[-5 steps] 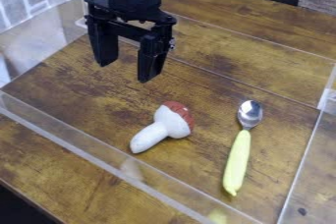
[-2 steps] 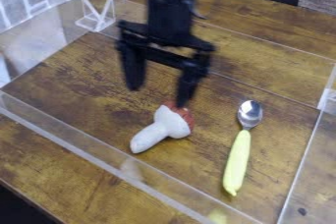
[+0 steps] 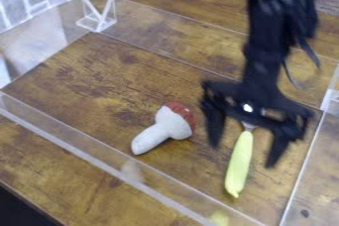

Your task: Move the green spoon to the left

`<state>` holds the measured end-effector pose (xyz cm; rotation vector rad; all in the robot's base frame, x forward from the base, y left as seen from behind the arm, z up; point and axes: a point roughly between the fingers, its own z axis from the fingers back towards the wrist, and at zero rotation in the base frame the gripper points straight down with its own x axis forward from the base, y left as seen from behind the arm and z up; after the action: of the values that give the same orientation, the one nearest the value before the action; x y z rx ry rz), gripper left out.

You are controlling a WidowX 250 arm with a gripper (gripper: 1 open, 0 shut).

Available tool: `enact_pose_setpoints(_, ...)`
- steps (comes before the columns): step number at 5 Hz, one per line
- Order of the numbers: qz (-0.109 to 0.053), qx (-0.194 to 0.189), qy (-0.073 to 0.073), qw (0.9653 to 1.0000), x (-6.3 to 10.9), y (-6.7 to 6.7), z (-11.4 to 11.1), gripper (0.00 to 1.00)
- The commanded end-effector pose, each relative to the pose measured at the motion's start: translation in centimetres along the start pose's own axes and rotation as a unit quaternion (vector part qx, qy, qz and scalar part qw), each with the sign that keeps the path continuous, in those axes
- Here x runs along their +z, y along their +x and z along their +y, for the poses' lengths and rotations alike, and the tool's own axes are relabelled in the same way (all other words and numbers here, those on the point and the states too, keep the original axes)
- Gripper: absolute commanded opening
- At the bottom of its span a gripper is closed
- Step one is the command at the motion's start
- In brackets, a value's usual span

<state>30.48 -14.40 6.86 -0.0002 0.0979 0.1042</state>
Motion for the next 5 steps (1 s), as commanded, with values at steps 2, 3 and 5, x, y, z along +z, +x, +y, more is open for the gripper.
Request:
enact_pose_setpoints(2, -0.043, 0.074, -0.032, 0.9958, 0.5, 3.5, -1.7, 1.0)
enact_pose_setpoints(3, -0.044, 0.108, -0.031, 0.9927, 0.5, 4.6, -0.5, 1.0)
enact_pose_setpoints(5, -0.045, 0.174, -0.032, 0.9831, -0.2, 5.6, 0.5, 1.0)
